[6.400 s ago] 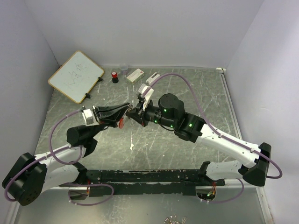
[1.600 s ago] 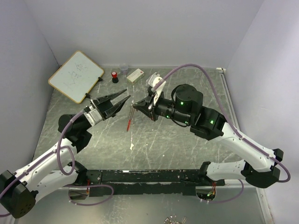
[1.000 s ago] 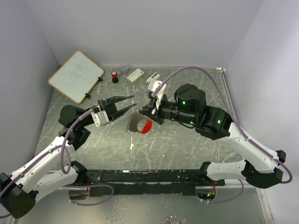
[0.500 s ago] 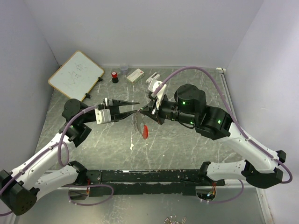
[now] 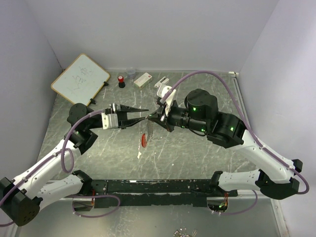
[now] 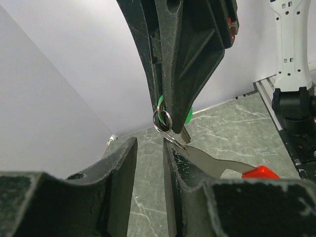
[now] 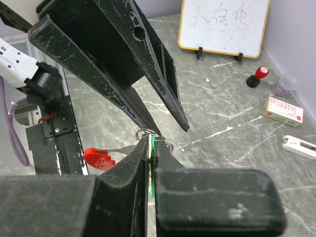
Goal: Remove the keys from the keyring
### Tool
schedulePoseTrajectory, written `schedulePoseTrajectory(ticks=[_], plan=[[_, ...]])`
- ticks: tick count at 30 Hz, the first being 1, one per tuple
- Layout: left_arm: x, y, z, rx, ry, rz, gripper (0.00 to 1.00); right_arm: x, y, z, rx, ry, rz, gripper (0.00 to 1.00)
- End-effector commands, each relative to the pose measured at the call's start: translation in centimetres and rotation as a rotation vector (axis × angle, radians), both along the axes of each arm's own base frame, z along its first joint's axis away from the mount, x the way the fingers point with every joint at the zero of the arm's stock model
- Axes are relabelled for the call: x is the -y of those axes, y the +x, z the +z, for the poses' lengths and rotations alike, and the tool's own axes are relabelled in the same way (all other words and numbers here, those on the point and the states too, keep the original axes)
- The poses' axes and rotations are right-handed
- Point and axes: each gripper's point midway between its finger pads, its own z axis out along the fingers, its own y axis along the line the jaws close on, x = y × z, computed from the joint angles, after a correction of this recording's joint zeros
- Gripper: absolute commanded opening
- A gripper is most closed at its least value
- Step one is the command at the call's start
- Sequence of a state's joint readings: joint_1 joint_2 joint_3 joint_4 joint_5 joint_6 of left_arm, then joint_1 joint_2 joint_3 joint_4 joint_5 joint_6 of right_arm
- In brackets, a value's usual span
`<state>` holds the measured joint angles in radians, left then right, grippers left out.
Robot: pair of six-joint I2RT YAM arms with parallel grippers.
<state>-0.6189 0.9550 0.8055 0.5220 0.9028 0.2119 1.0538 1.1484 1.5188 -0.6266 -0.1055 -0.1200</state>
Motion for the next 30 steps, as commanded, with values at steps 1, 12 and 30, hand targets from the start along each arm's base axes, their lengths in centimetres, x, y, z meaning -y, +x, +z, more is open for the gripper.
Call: schedulePoseTrajectory(ticks=[1, 12, 30], plan=[[0.2, -0.8, 1.3, 0.015, -0.023, -0.046, 0.38, 0.3, 0.0, 1.6, 0.043, 0.044, 0.004, 0.0], [0.2, -1.8, 1.9, 0.013, -0.031, -0.107, 0.39, 0.6, -0.2, 1.5, 0.047, 0.045, 0.004, 0.0], [0.3, -4.1, 2.6, -0.007, -0.065, -0.249, 0.38, 0.7, -0.7, 1.5, 0.064, 0.064, 0.03, 0.0]])
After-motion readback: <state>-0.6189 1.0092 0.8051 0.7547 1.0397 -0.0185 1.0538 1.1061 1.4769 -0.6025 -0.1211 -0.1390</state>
